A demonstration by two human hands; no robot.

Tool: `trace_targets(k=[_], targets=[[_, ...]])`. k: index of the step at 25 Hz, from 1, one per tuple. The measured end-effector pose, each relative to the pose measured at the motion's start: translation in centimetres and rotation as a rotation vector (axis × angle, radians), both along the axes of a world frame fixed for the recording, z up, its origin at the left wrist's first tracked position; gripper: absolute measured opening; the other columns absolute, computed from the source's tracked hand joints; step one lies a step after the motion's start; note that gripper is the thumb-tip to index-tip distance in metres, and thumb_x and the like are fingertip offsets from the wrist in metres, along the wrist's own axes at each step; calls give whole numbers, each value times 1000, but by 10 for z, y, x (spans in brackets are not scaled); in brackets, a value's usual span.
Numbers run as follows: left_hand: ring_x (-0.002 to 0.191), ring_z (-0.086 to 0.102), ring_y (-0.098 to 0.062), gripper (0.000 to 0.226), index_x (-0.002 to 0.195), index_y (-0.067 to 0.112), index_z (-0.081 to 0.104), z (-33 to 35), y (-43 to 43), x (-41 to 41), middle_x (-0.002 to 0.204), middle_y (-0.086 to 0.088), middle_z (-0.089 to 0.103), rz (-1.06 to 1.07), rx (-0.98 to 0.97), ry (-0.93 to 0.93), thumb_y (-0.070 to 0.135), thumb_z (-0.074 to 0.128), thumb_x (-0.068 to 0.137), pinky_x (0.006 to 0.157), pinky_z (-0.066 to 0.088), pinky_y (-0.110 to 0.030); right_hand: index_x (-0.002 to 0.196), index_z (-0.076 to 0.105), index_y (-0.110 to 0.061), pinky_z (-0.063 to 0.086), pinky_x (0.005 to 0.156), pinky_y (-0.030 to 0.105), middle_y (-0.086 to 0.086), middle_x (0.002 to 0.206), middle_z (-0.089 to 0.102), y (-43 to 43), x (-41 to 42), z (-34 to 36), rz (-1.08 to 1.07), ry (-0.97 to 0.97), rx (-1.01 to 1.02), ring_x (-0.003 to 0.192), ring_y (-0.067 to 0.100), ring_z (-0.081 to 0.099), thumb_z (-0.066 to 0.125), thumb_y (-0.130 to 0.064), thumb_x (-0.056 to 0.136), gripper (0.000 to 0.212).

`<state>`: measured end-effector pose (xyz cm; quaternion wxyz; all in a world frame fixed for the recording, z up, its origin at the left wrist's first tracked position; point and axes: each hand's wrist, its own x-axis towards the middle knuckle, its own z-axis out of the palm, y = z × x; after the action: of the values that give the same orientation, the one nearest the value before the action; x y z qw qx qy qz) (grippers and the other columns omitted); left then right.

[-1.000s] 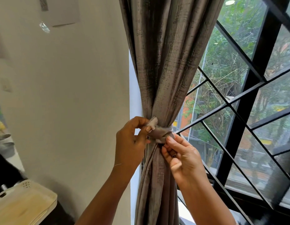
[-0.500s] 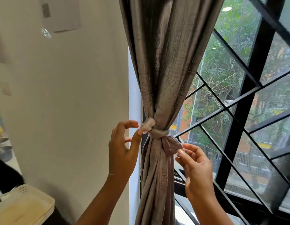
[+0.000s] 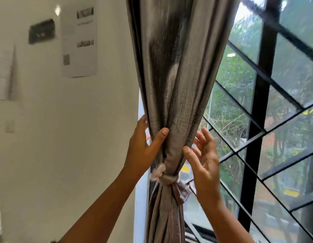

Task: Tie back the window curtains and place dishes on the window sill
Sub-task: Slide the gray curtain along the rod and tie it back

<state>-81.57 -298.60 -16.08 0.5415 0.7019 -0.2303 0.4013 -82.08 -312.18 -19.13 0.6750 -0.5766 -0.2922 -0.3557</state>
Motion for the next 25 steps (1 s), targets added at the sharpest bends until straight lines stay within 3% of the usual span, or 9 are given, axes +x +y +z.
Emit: trace_targets(k=[3, 6, 9, 13, 17, 20, 22, 25], targets=[[90, 51, 24, 61, 125, 20, 44, 46, 0, 10, 104, 25, 52, -12, -15, -97, 48, 52, 72, 72, 40, 4, 133, 38, -9, 48, 93, 30, 5, 120, 59, -2, 12, 53, 52, -95, 3, 106, 12, 60, 59, -13, 78, 59], [86, 54, 19, 56, 121, 26, 42, 93, 2, 16, 101, 28, 51, 0, -35, -169, 49, 54, 71, 72, 43, 2, 131, 41, -4, 50, 84, 20, 3, 111, 63, -7, 18, 112, 15, -174, 22, 93, 4, 63, 64, -7, 80, 56], [92, 55, 6, 58, 121, 27, 42, 141, 4, 20, 104, 19, 54, 36, -46, -233, 53, 52, 70, 76, 44, -4, 125, 46, -6, 51, 91, 32, 1, 108, 65, -13, 21, 181, -52, -244, 6, 95, 9, 64, 65, -10, 83, 47], [107, 56, -18, 61, 128, 14, 41, 192, 2, 23, 118, -1, 55, 51, -38, -264, 46, 54, 78, 92, 48, -31, 125, 46, -14, 50, 92, 44, 3, 112, 63, -19, 26, 263, -119, -259, -7, 99, 19, 63, 66, -25, 82, 48], [104, 54, -21, 53, 125, 10, 41, 246, 1, 27, 119, -5, 54, 100, -22, -308, 33, 62, 83, 88, 43, -28, 121, 43, -14, 52, 87, 44, 8, 114, 61, -25, 25, 352, -150, -253, -28, 95, 22, 63, 72, -35, 75, 59], [109, 52, -28, 54, 127, 6, 38, 273, 9, 31, 125, -12, 52, 132, -20, -306, 21, 65, 83, 88, 40, -29, 130, 34, -11, 49, 92, 47, 11, 122, 55, -30, 13, 416, -226, -285, -41, 106, 28, 58, 75, -33, 72, 75], [104, 52, -25, 55, 129, 8, 36, 280, 19, 36, 124, -11, 52, 108, -28, -309, 17, 65, 83, 86, 39, -29, 139, 23, -8, 45, 97, 47, 16, 131, 48, -26, 7, 449, -336, -286, -56, 116, 33, 52, 74, -23, 73, 84], [94, 48, -17, 56, 130, 12, 36, 287, 32, 43, 112, -3, 51, 25, -21, -338, 12, 65, 82, 84, 39, -26, 138, 23, -8, 42, 97, 39, 20, 129, 47, -4, 4, 480, -732, -302, -164, 117, 36, 48, 55, -9, 85, 62]])
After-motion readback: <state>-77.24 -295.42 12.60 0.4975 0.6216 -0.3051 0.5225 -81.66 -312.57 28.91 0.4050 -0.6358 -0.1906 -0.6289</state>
